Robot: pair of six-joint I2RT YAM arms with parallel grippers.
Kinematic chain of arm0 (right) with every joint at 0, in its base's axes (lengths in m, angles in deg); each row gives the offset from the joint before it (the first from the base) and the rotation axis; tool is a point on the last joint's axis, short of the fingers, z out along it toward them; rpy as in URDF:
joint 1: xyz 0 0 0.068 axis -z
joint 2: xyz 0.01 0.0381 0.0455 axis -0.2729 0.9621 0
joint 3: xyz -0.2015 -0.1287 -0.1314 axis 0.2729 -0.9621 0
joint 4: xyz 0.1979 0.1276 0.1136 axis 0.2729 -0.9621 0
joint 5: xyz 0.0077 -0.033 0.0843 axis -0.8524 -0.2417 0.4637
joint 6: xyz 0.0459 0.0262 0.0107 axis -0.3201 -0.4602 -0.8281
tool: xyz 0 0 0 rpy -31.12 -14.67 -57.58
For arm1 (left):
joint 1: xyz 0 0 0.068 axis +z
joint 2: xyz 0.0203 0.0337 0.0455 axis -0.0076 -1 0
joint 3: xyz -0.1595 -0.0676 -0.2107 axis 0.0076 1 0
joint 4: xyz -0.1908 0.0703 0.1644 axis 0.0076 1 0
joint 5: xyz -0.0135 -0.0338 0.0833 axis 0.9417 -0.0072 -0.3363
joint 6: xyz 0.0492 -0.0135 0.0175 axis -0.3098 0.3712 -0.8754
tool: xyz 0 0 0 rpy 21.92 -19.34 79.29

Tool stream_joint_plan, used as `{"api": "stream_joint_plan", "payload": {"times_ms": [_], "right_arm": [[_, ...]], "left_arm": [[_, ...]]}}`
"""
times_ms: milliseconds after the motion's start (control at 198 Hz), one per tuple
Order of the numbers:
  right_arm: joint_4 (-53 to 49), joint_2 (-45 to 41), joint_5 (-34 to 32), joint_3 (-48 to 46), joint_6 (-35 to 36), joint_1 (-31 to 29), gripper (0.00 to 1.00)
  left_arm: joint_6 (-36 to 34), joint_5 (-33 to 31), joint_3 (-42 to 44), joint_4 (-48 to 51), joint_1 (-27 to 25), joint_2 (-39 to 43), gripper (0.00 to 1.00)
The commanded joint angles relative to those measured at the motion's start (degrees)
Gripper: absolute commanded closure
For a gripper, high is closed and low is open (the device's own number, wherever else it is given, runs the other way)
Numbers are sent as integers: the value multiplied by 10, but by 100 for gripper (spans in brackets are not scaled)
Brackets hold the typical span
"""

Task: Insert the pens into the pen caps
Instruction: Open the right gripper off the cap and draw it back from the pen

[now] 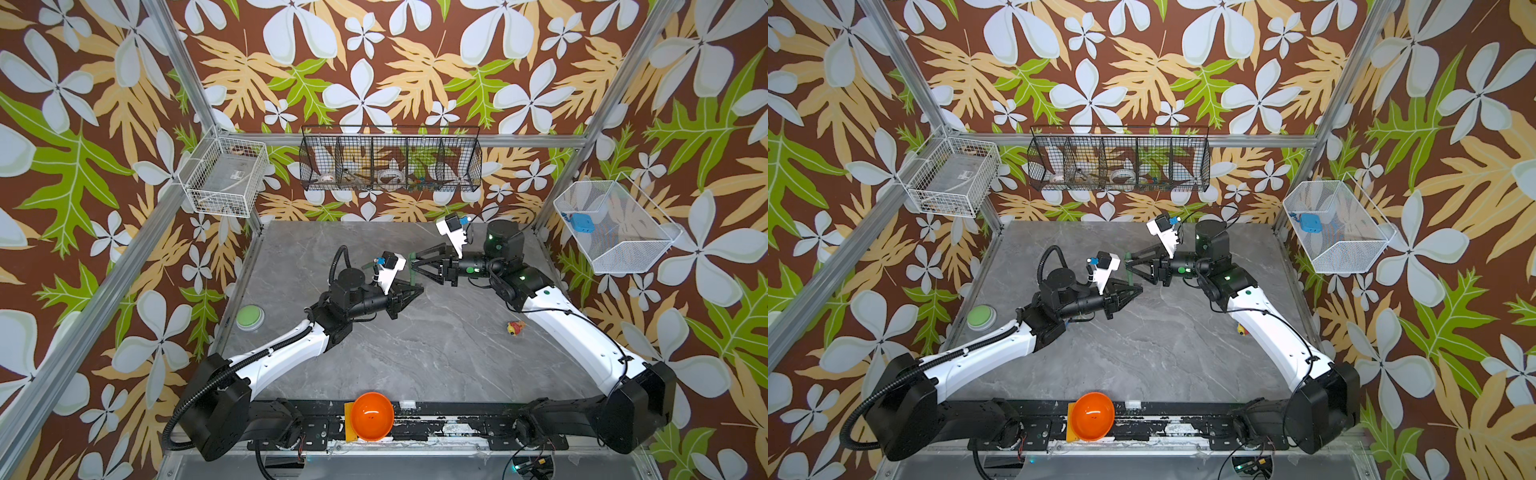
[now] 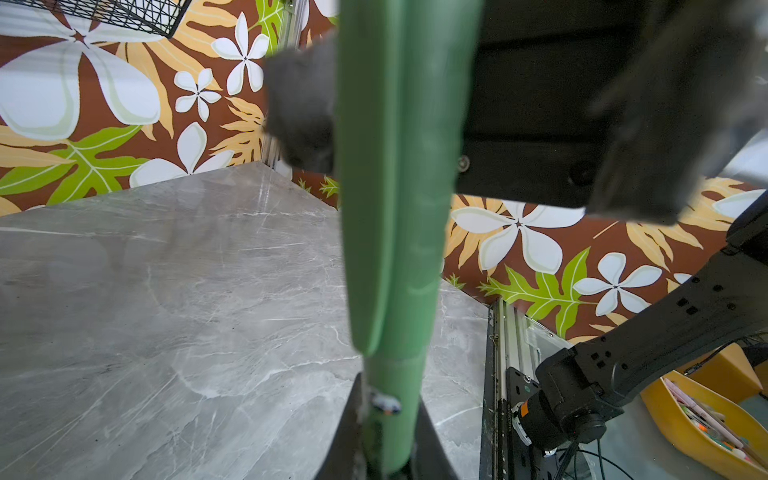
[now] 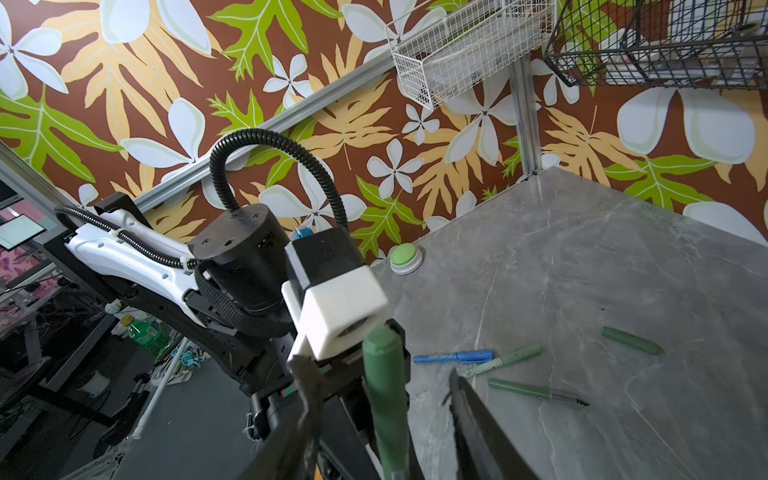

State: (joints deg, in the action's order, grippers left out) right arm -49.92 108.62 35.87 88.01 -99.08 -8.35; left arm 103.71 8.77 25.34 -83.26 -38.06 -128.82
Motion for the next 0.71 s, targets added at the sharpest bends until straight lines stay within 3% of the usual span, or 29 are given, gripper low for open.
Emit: {"api": "stream_joint_plan", "payload": {"times_ms": [0, 71, 283, 535, 701], "right_arm": [[-7, 13, 3, 10, 7, 0, 53], [-6, 23, 5, 16, 7, 0, 58], [-5, 31, 14, 15, 1, -1, 100], [-8, 39, 38, -23, 5, -5, 100], [-17, 24, 20, -37, 20, -6, 100]], "left_arm": [[-13, -3, -9, -4, -8, -2, 100], [-19, -8, -10, 2, -14, -3, 100], [-22, -29, -10, -1, -15, -4, 100], [-30, -45, -81, -17, 4, -23, 100], [-42, -43, -112, -30, 9, -39, 100]]}}
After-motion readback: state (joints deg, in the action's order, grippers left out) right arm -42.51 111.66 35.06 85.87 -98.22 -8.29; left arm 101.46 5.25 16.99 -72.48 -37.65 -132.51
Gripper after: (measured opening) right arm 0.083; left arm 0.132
